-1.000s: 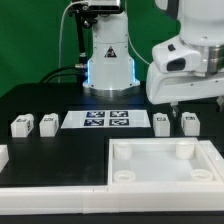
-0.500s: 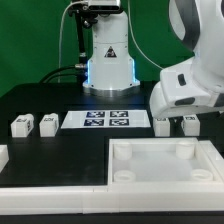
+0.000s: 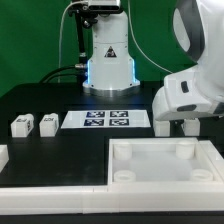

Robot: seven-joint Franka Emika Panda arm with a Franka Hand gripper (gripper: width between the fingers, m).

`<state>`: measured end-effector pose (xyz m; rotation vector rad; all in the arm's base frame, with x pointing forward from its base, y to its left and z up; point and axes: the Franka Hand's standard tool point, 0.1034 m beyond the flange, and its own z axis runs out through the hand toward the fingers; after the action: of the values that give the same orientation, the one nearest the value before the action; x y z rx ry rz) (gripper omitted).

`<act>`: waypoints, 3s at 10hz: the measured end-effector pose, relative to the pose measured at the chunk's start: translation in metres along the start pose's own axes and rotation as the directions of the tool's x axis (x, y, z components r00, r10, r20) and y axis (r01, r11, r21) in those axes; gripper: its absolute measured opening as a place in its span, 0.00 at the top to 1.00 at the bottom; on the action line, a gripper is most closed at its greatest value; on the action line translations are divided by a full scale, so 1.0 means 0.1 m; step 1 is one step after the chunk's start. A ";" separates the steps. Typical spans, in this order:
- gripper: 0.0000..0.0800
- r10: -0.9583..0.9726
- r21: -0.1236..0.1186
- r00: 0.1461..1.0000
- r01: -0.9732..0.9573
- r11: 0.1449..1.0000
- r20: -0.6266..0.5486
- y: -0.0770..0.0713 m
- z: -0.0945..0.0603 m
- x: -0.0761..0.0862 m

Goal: Assemble one leg

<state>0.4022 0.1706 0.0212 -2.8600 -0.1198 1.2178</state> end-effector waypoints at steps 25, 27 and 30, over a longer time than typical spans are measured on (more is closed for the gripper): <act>0.64 -0.111 -0.043 0.847 0.104 0.994 -0.521 0.36 -1.38 -0.44; 0.64 -0.107 -0.059 0.691 0.093 0.994 -0.715 0.41 -1.43 -0.33; 0.64 -0.192 -0.160 0.467 0.108 0.981 -0.863 0.70 -2.04 -0.20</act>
Offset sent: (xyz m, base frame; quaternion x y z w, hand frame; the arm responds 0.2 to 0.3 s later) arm -0.0029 -0.0003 -0.0055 -0.0171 -0.0172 0.0321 0.9992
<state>0.5401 0.0998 0.1727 -3.0315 -0.3764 -0.4187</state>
